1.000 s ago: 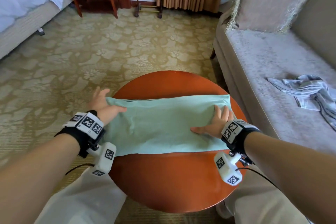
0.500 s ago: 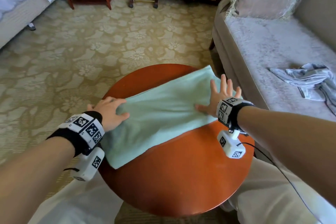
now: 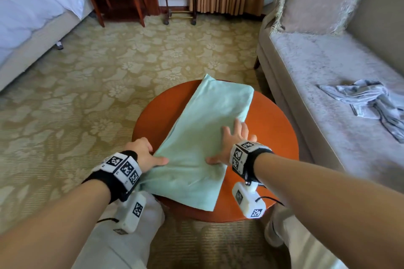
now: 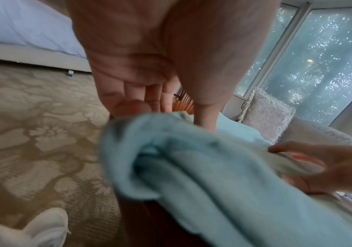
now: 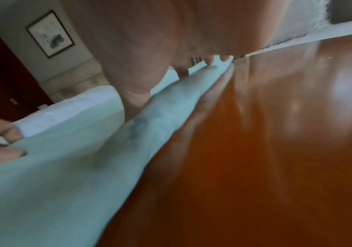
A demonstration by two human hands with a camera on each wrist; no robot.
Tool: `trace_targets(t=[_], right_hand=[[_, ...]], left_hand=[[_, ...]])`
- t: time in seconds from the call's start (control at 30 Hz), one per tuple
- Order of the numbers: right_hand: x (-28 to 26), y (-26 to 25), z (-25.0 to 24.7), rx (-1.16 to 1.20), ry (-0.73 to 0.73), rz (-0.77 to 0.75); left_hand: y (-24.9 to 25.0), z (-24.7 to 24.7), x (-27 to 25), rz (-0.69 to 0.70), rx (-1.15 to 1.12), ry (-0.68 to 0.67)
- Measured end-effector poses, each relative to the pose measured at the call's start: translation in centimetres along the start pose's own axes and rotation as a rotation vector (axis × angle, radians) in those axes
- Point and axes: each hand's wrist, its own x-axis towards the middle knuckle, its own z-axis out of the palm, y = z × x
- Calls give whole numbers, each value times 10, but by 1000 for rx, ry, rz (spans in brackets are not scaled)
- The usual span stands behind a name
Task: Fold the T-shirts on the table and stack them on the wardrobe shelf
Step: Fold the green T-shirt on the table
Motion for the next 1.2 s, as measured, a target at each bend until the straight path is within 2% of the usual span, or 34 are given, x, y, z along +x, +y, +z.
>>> trace_targets(t=[0.17, 0.3, 0.47, 0.57, 0.63, 0.77, 0.9, 0.97, 1.03, 1.1, 1.13, 1.2], right_hand=[[-34, 32, 0, 87, 148, 147], [-64, 46, -1, 236, 118, 334], [-100, 56, 10, 328, 36, 430], [-119, 61, 23, 391, 87, 535], [-127, 71, 30, 513, 110, 591], [-130, 82, 42, 947, -130, 402], [-149, 83, 40, 1252, -192, 407], [-162, 87, 34, 1272, -245, 337], [-165, 94, 34, 1336, -268, 345], [-172, 95, 29, 1190, -204, 245], [-174, 97, 26, 1193, -213, 247], [-180, 97, 16, 1169, -137, 204]], left_hand=[[6, 30, -44, 16, -112, 9], [11, 49, -66, -2, -254, -2], [23, 60, -96, 5, -306, -4], [29, 67, -114, 21, -363, 48], [32, 75, -119, 22, -489, 41], [31, 91, -123, -24, -732, -21], [33, 93, -133, -43, -860, 9], [34, 88, -140, -75, -874, 52], [35, 82, -146, -116, -874, 124], [37, 76, -153, -100, -917, 181], [37, 72, -157, -76, -953, 188], [35, 66, -163, -11, -1033, 168]])
